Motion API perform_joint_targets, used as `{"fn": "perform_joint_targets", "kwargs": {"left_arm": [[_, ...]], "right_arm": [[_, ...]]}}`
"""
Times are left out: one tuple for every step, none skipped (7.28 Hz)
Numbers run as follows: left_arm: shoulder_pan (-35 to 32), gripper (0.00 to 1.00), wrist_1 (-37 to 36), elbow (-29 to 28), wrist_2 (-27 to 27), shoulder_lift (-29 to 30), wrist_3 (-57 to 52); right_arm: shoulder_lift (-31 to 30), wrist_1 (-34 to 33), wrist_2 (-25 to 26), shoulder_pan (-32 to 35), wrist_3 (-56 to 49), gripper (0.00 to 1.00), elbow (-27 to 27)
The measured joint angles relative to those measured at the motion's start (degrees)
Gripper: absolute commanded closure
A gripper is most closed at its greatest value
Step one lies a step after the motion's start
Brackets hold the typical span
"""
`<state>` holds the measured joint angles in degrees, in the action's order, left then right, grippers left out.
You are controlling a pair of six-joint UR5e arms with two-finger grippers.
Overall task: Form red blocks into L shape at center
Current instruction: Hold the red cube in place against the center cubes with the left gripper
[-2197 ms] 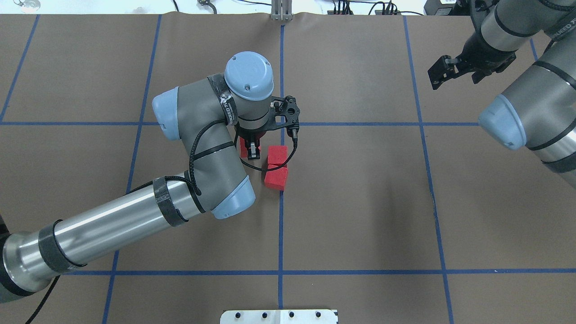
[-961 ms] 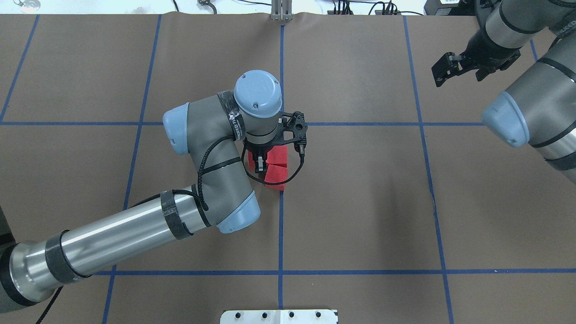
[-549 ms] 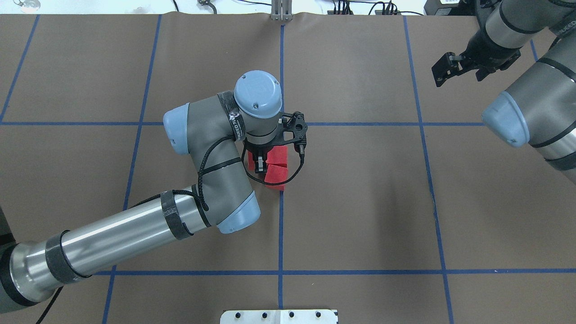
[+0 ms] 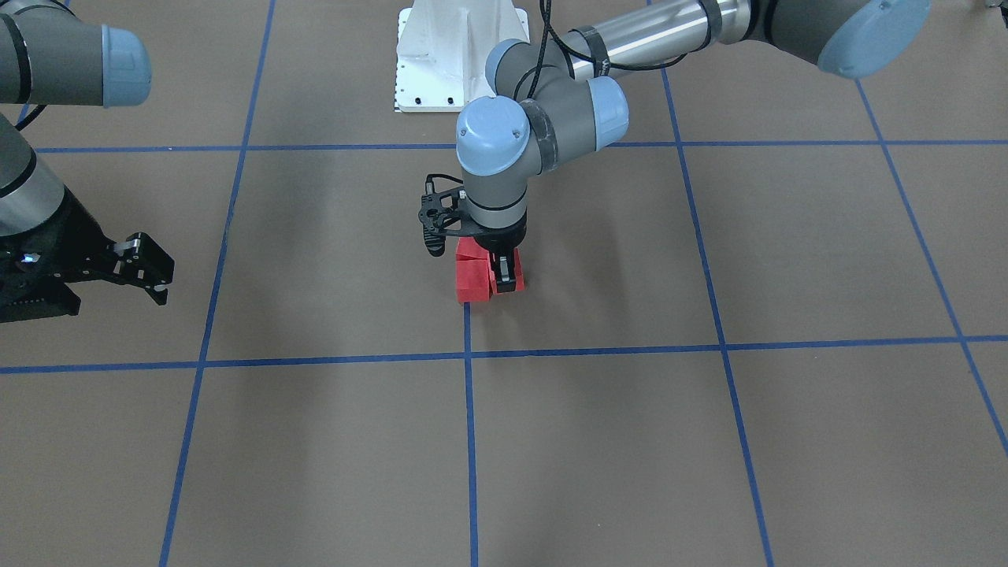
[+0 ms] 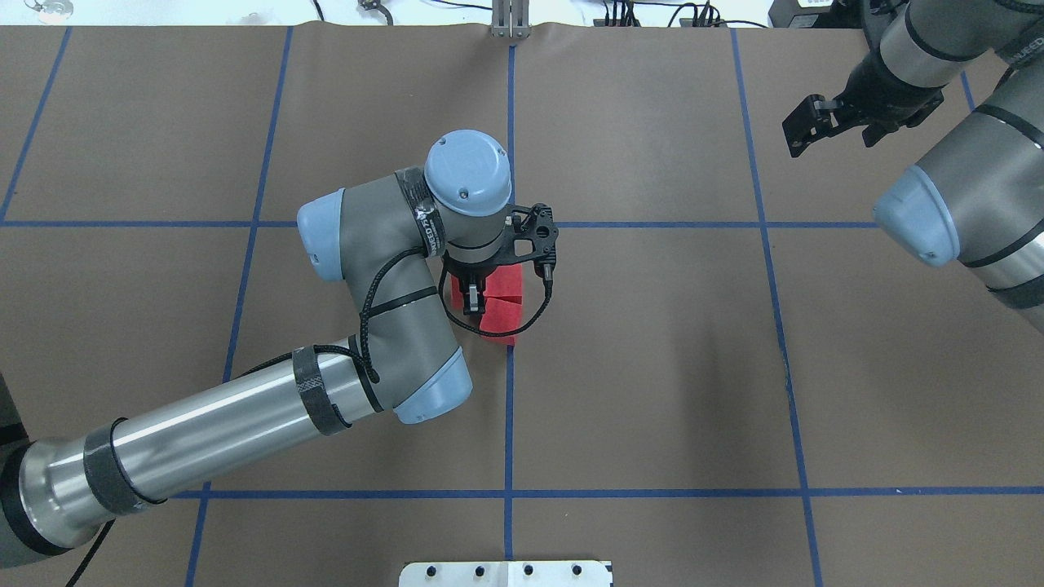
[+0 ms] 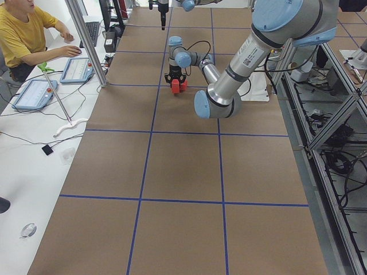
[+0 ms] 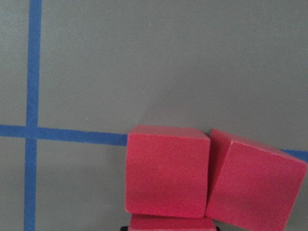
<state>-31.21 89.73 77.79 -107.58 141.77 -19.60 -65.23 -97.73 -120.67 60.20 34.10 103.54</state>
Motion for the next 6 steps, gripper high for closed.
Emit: {"fn": "perform_joint_targets", "kwargs": {"left_arm": [[0.0,0.93,0.8,-0.5,0.0,0.0,0.0],[0.0,0.94,1.3,-0.8,0.0,0.0,0.0],[0.0,0.93,1.6,-0.9,0.0,0.0,0.0],[-0.1,0.9,1.7,-0.9,0.0,0.0,-0.1],[-0.1,0.85,1.7,-1.0,0.0,0.0,-0.1],[-0.1,0.72,1.8,-1.0,0.0,0.0,-0.2]], "right_arm": [[0.0,0.0,0.0,0.0,0.0,0.0,0.0],[0.0,0.0,0.0,0.0,0.1,0.0,0.0],[0.0,0.0,0.0,0.0,0.3,0.0,0.0],[0.0,0.0,0.0,0.0,0.4,0.0,0.1],[0.0,0.0,0.0,0.0,0.4,0.0,0.0],[0.0,0.0,0.0,0.0,0.4,0.0,0.0]]}}
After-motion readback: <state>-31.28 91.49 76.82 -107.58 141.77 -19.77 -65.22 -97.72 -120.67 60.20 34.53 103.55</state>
